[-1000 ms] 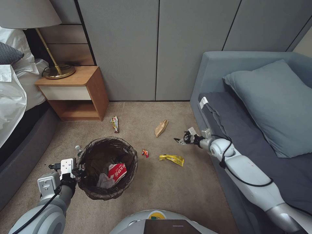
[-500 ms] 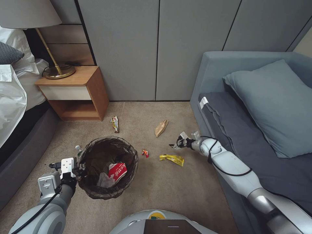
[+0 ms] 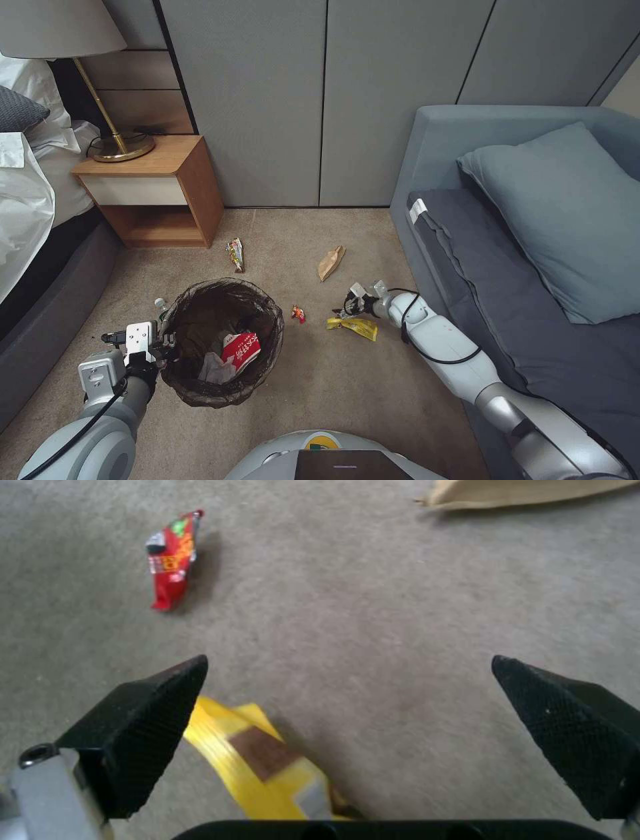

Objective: Pick up the trash bin, then pick up the garbage from the floor and place it into the trash bin.

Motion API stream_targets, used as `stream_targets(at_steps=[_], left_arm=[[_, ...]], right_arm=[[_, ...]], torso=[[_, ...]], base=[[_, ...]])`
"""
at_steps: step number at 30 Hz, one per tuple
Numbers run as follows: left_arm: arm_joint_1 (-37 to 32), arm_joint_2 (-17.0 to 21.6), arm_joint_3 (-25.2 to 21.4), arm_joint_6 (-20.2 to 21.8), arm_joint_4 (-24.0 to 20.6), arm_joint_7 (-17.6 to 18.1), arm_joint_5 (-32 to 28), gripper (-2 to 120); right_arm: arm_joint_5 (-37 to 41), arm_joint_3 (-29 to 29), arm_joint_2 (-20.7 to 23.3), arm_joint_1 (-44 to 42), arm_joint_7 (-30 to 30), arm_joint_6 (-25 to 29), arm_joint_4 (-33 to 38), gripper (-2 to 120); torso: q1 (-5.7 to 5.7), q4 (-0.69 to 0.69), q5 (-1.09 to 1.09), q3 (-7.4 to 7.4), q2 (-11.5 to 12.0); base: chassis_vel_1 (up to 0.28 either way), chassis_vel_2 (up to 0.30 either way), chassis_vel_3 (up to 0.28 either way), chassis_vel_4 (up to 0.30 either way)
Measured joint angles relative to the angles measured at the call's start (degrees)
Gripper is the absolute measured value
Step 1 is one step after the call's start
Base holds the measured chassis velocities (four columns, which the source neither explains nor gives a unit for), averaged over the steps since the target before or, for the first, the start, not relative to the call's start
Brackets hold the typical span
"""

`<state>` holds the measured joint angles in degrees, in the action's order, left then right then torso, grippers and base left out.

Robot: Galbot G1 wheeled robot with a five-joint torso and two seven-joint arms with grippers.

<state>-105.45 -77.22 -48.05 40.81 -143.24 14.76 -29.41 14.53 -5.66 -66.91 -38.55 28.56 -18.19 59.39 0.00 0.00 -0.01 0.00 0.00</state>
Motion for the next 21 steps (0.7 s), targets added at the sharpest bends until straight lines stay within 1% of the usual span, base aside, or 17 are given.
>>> stream_targets(at_steps=[8,21], left_arm=[[0.6,0.2,0.1,0.0,0.0,-0.1,0.0,2],[1.2,0.4,0.6,0.0,0.0,-0.2,0.0,2]], right_arm=[[-0.9,-1.6,-1.3,-0.2,-2.1,-0.1,-0.7,100],[-1.8,-2.3,-0.7,-0.8,-2.4,-0.3,-0.5,100]], torso=[[0.00,0.00,0.01,0.00,0.0],[0.00,0.00,0.01,0.00,0.0]], base=[[0.000,0.000,0.000,0.000],[0.000,0.000,0.000,0.000]])
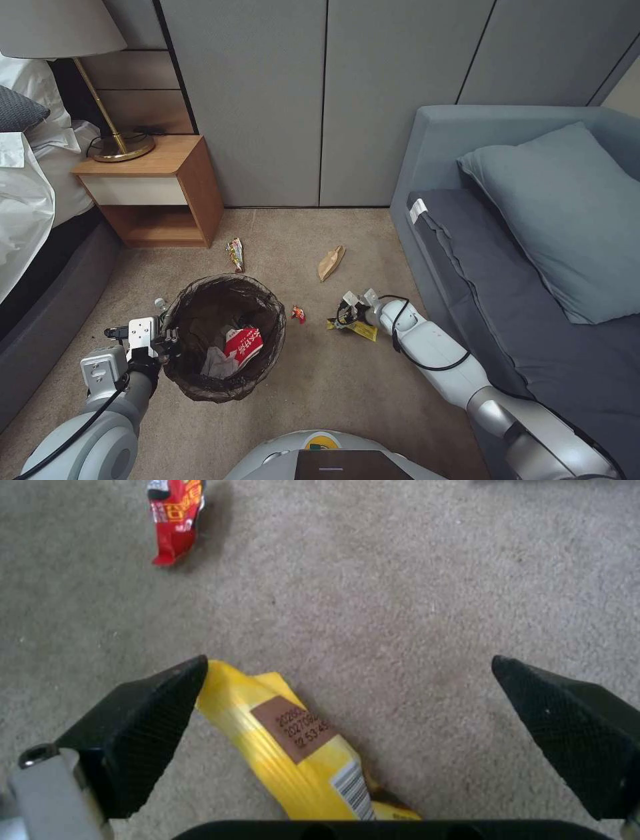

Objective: Pick up the trash bin, then pick up the garbage from the floor and place it into the trash bin.

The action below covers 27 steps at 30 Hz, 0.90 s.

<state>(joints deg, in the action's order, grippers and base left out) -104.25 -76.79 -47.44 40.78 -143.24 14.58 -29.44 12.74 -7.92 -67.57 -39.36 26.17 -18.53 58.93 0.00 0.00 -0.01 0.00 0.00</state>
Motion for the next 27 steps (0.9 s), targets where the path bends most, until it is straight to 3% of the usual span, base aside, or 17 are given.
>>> stream_targets(at_steps=[27], left_arm=[[0.6,-0.1,1.4,-0.1,0.0,-0.1,1.1,2]], right_arm=[[-1.0,-0.4,2.6,-3.3,-1.3,-1.4,4.5,100]], torso=[[0.00,0.00,0.01,0.00,0.0]], base=[[0.000,0.000,0.000,0.000]])
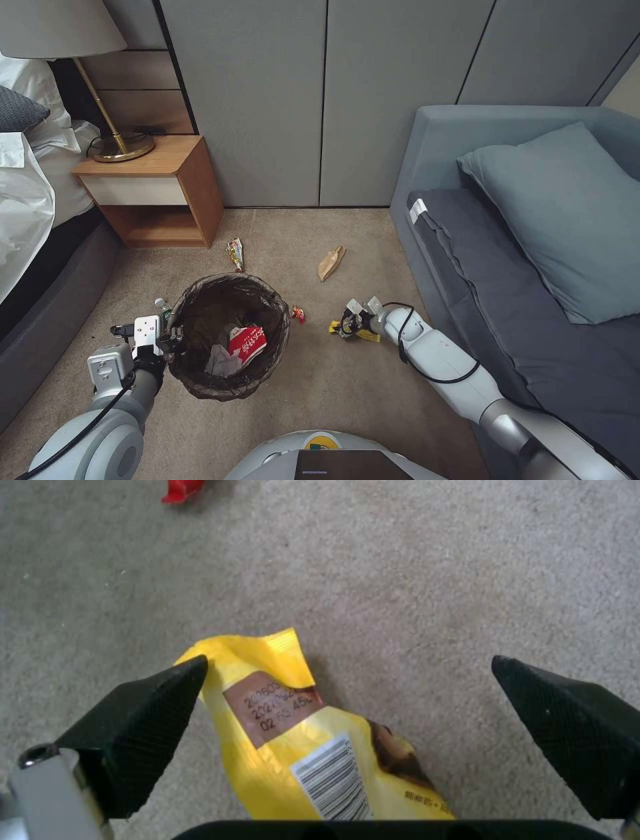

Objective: Pick up the trash bin, then pick up the garbage from the floor and place it into the trash bin.

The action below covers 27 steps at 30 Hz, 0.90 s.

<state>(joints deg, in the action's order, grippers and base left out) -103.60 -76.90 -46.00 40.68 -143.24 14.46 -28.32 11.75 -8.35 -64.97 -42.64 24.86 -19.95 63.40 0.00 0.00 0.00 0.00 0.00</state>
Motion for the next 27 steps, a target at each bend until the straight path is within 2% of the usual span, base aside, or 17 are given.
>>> stream_targets(at_steps=[18,27], left_arm=[[0.3,0.6,0.6,-0.1,0.0,-0.1,0.0,2],[0.4,0.7,0.7,-0.2,0.0,-0.1,0.0,2]], right_arm=[[0.2,0.3,1.0,-3.5,-1.6,-1.4,3.7,100],[0.0,0.9,0.9,-4.1,-2.0,-1.3,3.2,100]], torso=[[0.00,0.00,0.00,0.00,0.0],[0.00,0.00,0.00,0.00,0.0]], base=[[0.000,0.000,0.000,0.000],[0.000,0.000,0.000,0.000]])
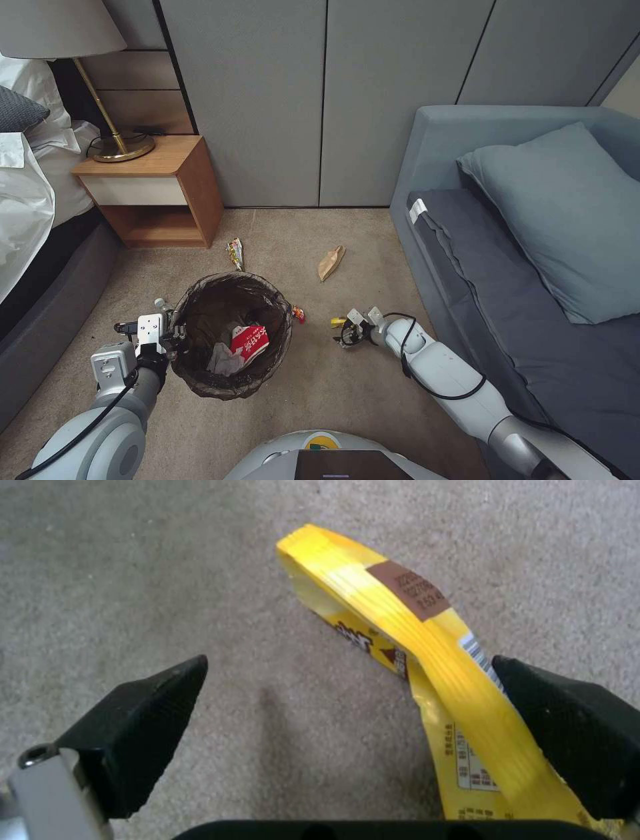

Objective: Pick up the trash bin, then pick up the garbage from the floor and place it into the trash bin.

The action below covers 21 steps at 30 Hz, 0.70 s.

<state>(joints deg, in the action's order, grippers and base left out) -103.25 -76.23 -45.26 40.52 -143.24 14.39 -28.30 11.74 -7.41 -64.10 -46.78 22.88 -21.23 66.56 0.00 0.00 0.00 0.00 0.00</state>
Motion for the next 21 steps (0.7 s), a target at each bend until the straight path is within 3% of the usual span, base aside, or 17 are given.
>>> stream_targets(at_steps=[13,21], left_arm=[[-0.1,-0.2,0.3,0.0,0.0,0.0,0.3,2],[-0.4,-0.3,0.8,-0.1,0.0,0.0,0.9,2]], right_arm=[[-0.2,1.1,-0.4,0.3,-0.2,0.5,-1.9,95],[0.2,1.7,-0.9,0.0,-0.7,0.3,-2.1,62]], torso=[[0.00,0.00,0.00,0.00,0.0],[0.00,0.00,0.00,0.00,0.0]], base=[[0.000,0.000,0.000,0.000],[0.000,0.000,0.000,0.000]])
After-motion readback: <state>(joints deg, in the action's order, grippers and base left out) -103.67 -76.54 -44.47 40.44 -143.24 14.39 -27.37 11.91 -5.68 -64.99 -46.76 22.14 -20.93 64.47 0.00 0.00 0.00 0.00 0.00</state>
